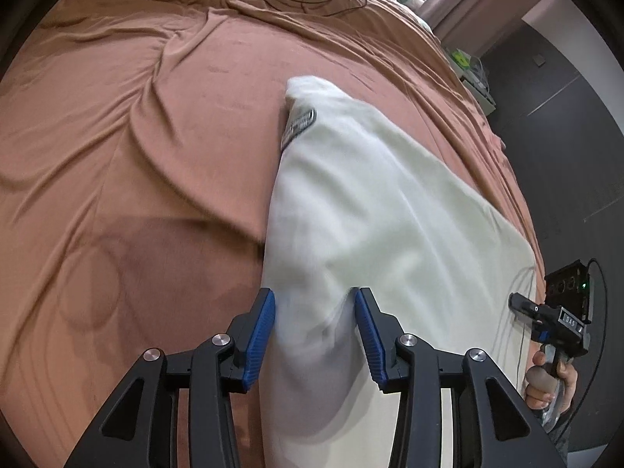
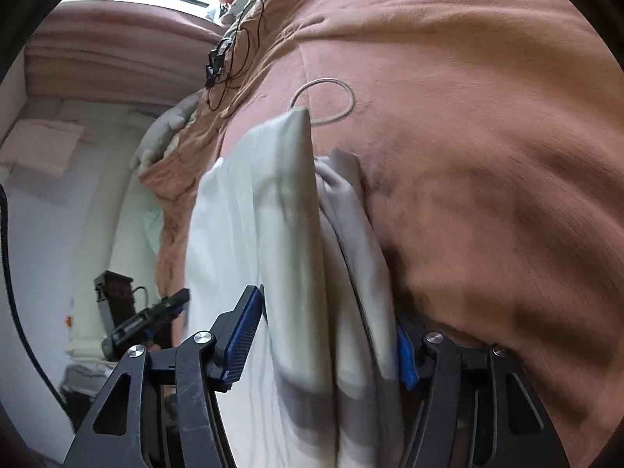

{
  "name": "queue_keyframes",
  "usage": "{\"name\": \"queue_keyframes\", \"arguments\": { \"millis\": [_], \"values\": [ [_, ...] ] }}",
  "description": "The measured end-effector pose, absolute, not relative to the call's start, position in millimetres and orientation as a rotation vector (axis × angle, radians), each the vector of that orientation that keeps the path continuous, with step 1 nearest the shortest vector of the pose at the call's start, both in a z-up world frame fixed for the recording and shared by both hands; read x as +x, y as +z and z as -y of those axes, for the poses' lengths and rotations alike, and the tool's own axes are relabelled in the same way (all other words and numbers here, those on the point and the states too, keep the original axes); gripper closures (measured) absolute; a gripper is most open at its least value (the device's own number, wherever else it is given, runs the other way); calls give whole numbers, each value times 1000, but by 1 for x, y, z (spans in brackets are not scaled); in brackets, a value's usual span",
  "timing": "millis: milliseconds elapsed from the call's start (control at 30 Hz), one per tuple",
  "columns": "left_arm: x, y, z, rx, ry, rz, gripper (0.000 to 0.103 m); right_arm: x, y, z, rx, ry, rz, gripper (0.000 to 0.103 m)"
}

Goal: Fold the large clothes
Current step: 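Lift the folded garment off the bed with both tools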

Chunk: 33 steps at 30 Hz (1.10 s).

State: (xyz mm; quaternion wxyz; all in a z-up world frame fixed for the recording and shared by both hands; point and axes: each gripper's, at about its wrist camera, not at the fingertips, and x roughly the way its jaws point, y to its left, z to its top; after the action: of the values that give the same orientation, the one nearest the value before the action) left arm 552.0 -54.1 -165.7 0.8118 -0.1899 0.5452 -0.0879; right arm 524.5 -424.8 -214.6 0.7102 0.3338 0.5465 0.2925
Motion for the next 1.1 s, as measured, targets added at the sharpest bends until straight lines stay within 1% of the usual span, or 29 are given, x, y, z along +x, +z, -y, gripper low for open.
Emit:
{"name": "queue_keyframes", "arguments": {
  "millis": [100, 133, 167, 200, 233, 367, 400, 467, 533, 633, 733, 933, 1100],
  "values": [
    [570, -170, 54, -415, -186, -1169, 59, 536, -213, 416, 707, 664, -1244, 42],
    [574, -171, 53, -412, -184, -1172, 59, 538, -213, 414, 692, 659, -1246, 48],
    [580, -173, 53, -410, -179, -1176, 58, 540, -212, 412, 679, 651, -1248, 59],
    [583, -174, 53, -414, -177, -1177, 57, 540, -212, 410, 677, 643, -1249, 66],
    [586, -175, 53, -423, -178, -1178, 56, 537, -212, 413, 684, 649, -1248, 80],
    [588, -174, 48, -471, -177, -1180, 56, 524, -189, 407, 611, 613, -1192, 89],
    [586, -173, 48, -475, -181, -1176, 56, 518, -179, 407, 603, 615, -1171, 89],
    [581, -169, 48, -472, -201, -1167, 65, 511, -162, 403, 595, 607, -1142, 90],
    [577, -166, 48, -478, -216, -1153, 83, 507, -145, 396, 578, 612, -1117, 91],
    [565, -150, 47, -476, -215, -1108, 95, 494, -119, 388, 543, 608, -1083, 91],
    [554, -123, 51, -462, -232, -1055, 97, 477, -95, 389, 523, 599, -1048, 91],
    [523, -69, 58, -488, -313, -946, 98, 443, -48, 412, 509, 582, -944, 91],
    [506, -34, 90, -500, -377, -864, 98, 413, -9, 443, 508, 551, -847, 91]
  ]
}}
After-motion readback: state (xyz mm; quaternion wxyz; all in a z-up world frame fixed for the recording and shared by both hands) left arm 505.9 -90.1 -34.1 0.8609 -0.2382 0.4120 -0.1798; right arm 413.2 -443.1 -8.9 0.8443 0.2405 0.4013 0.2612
